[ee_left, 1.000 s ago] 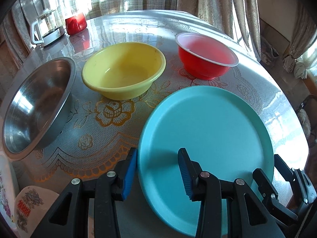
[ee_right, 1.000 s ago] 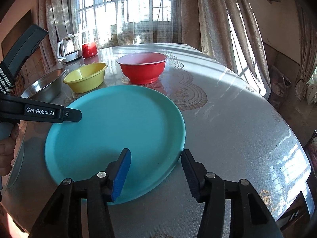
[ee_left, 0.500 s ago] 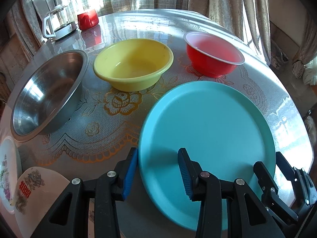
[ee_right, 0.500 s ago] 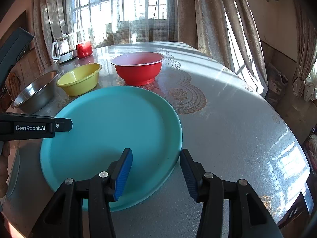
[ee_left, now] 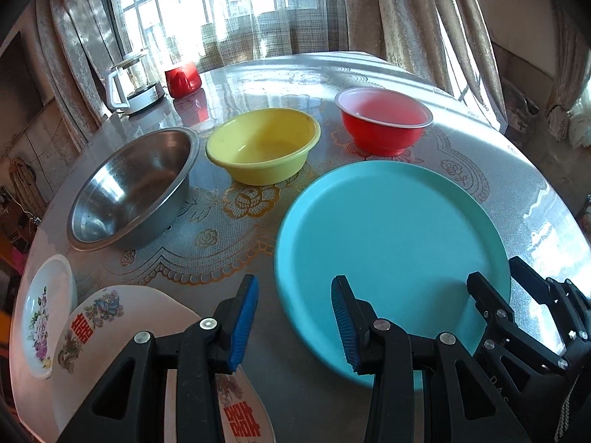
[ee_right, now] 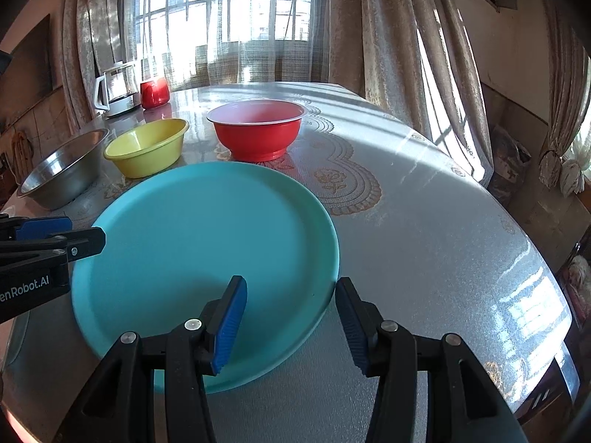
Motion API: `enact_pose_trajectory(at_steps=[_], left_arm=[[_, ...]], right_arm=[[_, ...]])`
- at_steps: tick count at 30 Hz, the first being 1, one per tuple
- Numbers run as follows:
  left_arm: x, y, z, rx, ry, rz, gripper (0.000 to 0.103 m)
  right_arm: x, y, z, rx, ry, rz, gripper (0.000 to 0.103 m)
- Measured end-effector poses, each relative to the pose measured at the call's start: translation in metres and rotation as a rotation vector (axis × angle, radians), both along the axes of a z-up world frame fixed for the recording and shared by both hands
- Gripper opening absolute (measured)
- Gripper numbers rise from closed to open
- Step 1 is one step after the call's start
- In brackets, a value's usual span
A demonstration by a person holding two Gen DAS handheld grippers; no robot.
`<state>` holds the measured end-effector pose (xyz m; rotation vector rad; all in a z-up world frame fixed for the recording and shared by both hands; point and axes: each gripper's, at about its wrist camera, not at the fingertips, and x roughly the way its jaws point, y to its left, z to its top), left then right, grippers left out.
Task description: Organize plates and bowls
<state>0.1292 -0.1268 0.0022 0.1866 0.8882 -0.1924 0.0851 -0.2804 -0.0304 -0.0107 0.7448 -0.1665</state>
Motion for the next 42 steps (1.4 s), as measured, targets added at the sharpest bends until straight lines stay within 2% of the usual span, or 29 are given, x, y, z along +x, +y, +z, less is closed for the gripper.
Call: enact_pose_trajectory(at_steps=[6,15,21,32,34,39,42], left_arm=[[-0.02,0.009,0.013,-0.009,-0.067,0.007,0.042],[-0.044,0.023,0.024,-0.04,-0.109,0.012,0.047],[-0.053,0.036,0.022,-0.054,-0.105,0.03,0.048],[-0.057,0.069,0.019,-0.101,-0.097,0.092,0.051],[-0.057,0.077,0.018,-0.114,-0.088,0.111,0.051],[-0.058,0.097,0.015,-0.135,-0.084,0.149,0.051],[-0.059,0.114,0.016,-0.155,-0.085,0.176,0.051]], right_arm=[[-0.001,0.001,-0.001,0.006,-0.006,-0.007,0.051],[-0.003,0.0,0.0,0.03,-0.001,-0.02,0.051],[-0.003,-0.001,0.001,0.062,0.017,-0.019,0.052],[-0.007,0.007,0.019,0.047,-0.029,-0.012,0.053],[-0.008,0.008,0.024,0.055,-0.038,-0.006,0.056],[-0.008,0.019,0.034,0.078,-0.045,0.036,0.057],[-0.007,0.029,0.042,0.129,-0.048,0.096,0.057]])
